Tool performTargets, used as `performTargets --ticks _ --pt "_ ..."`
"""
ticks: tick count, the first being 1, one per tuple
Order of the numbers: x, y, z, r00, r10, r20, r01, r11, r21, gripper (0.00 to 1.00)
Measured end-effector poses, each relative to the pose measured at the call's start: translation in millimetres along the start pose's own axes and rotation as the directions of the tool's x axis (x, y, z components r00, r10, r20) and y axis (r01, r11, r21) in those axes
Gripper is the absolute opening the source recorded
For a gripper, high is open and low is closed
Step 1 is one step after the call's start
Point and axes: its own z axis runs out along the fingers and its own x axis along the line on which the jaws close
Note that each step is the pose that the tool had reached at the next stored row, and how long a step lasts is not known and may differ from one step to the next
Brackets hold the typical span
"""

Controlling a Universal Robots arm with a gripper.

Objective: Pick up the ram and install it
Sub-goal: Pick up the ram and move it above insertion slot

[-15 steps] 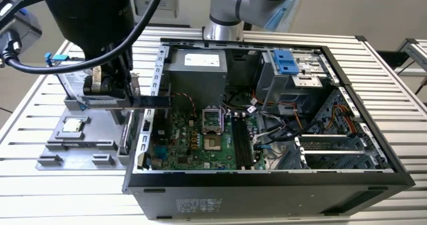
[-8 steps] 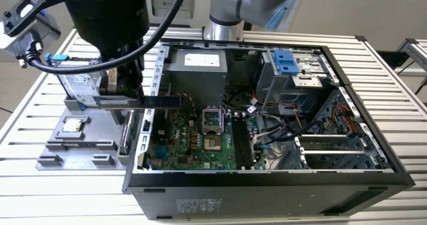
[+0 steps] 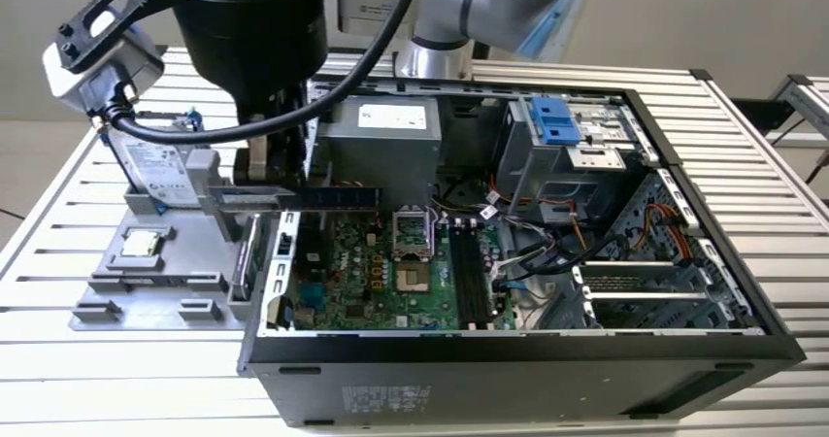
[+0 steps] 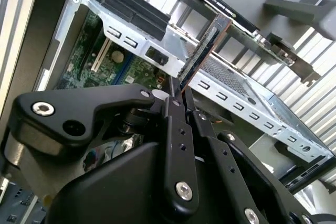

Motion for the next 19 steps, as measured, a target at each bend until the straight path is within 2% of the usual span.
performTargets --ticks 8,15,19 --pt "-0.2 17.7 0.1 1.0000 0.000 0.0001 0.000 1.0000 0.0002 0.00" --pt "-0.3 25.4 0.3 0.9998 0.020 0.0001 -0.020 0.9998 0.0007 0.00" --pt "-0.5 34.3 0.3 0.9997 0.024 0.0003 -0.024 0.9997 0.0009 0.00"
